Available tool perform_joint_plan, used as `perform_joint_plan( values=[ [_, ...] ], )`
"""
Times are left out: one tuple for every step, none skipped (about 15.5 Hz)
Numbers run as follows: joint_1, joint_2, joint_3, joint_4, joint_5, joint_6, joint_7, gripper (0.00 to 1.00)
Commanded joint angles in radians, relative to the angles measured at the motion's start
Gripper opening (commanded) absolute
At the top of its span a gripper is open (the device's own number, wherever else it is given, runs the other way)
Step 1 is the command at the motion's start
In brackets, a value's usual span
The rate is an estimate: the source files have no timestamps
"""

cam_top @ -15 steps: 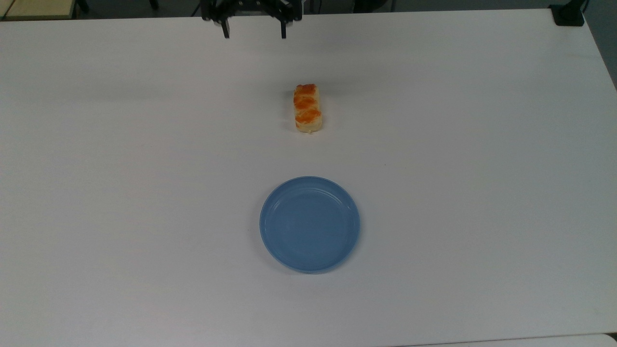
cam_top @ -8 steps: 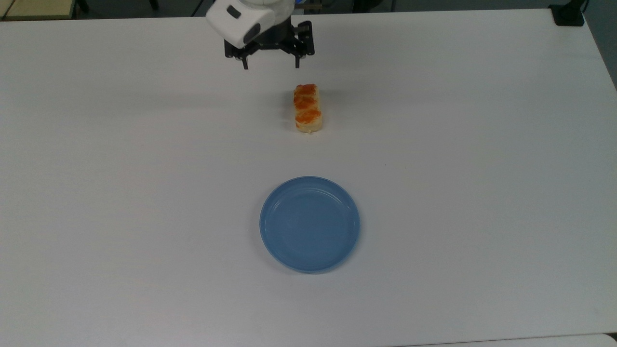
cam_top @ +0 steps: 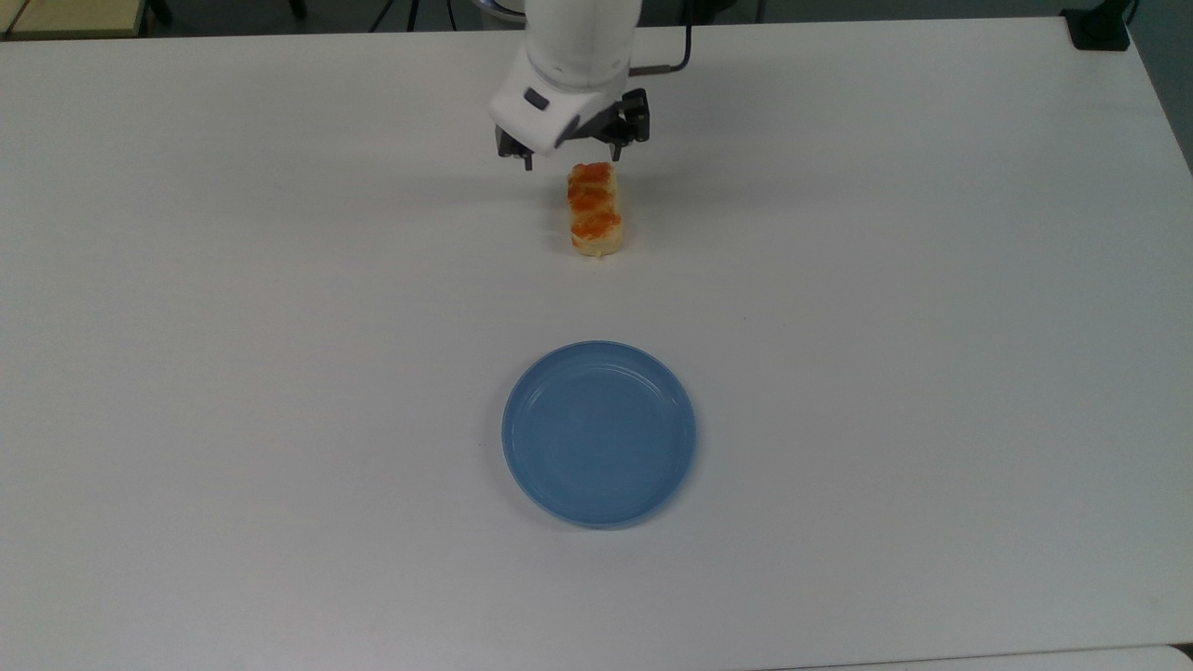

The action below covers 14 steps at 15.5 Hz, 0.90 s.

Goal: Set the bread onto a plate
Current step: 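Lower the open gripper over the bread roll and close on it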

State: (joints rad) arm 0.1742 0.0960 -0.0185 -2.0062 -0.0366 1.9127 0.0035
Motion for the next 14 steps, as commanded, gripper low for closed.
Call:
perform_joint_plan(
  values=[
    [0.044, 0.036, -0.003, -0.046, -0.055, 0.078, 0.07, 1.0],
    [0.051, 0.054, -0.005, -0.051, -0.066, 0.095, 0.085, 1.0],
    [0.062, 0.074, -0.005, -0.051, -0.075, 0.107, 0.098, 1.0],
    [0.068, 0.092, -0.005, -0.049, -0.086, 0.115, 0.108, 1.0],
    [0.071, 0.106, -0.005, -0.051, -0.095, 0.124, 0.115, 1.0],
    [0.071, 0.113, -0.005, -0.051, -0.1, 0.129, 0.118, 0.98],
    [0.07, 0.114, -0.005, -0.051, -0.1, 0.135, 0.118, 0.93],
    [0.07, 0.117, -0.005, -0.051, -0.1, 0.137, 0.118, 0.86],
    [0.071, 0.12, -0.005, -0.051, -0.1, 0.14, 0.118, 0.71],
    [0.071, 0.122, -0.005, -0.049, -0.1, 0.141, 0.118, 0.55],
    [0.071, 0.123, -0.005, -0.049, -0.101, 0.141, 0.118, 0.44],
    [0.071, 0.125, -0.005, -0.048, -0.101, 0.141, 0.118, 0.35],
    [0.071, 0.128, -0.005, -0.043, -0.101, 0.141, 0.118, 0.27],
    [0.07, 0.128, -0.005, -0.039, -0.101, 0.141, 0.118, 0.24]
  ],
)
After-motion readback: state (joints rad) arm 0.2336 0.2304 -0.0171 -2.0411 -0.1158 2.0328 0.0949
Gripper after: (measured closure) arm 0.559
